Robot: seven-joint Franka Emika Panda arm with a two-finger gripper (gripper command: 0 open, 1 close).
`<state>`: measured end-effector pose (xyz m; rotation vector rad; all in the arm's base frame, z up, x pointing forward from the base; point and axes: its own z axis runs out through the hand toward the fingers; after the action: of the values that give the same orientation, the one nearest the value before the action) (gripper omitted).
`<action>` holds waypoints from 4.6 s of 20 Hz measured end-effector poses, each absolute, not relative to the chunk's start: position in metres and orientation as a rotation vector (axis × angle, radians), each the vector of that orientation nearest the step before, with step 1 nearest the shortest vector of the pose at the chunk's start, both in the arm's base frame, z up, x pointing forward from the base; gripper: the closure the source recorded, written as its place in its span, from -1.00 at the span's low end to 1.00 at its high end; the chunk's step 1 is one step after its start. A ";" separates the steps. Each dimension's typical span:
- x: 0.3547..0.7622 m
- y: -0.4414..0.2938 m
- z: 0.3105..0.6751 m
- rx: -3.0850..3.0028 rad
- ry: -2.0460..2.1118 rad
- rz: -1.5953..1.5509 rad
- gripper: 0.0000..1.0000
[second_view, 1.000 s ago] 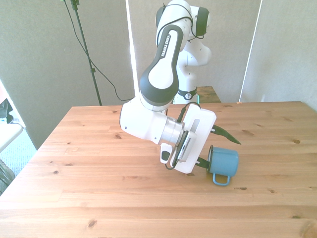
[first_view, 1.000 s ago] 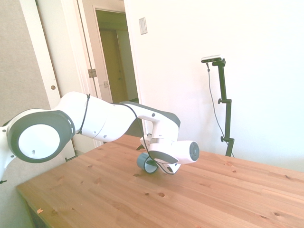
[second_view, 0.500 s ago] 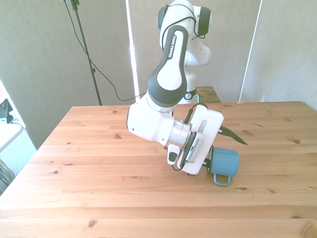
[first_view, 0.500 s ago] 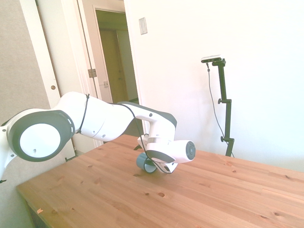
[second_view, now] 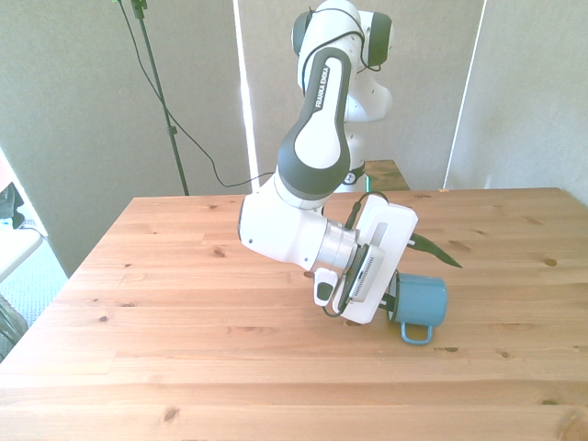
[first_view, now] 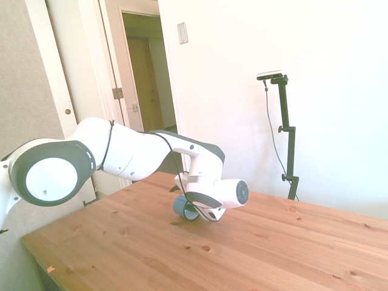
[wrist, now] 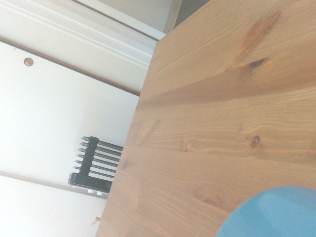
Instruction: Flip the mug upright
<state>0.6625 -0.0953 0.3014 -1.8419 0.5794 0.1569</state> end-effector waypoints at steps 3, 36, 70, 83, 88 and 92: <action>0.656 -0.099 0.302 -1.842 0.578 0.150 1.00; 0.642 -0.135 0.305 -1.814 0.583 0.141 1.00; 0.619 -0.146 0.433 -1.920 0.523 -0.052 1.00; 0.600 -0.128 0.470 -2.285 0.794 -0.255 1.00; 0.598 -0.122 0.461 -2.426 0.940 -0.279 1.00; 0.601 -0.121 0.456 -2.496 1.023 -0.287 1.00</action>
<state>0.6014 -0.1208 0.4562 -2.4955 1.0234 -0.2872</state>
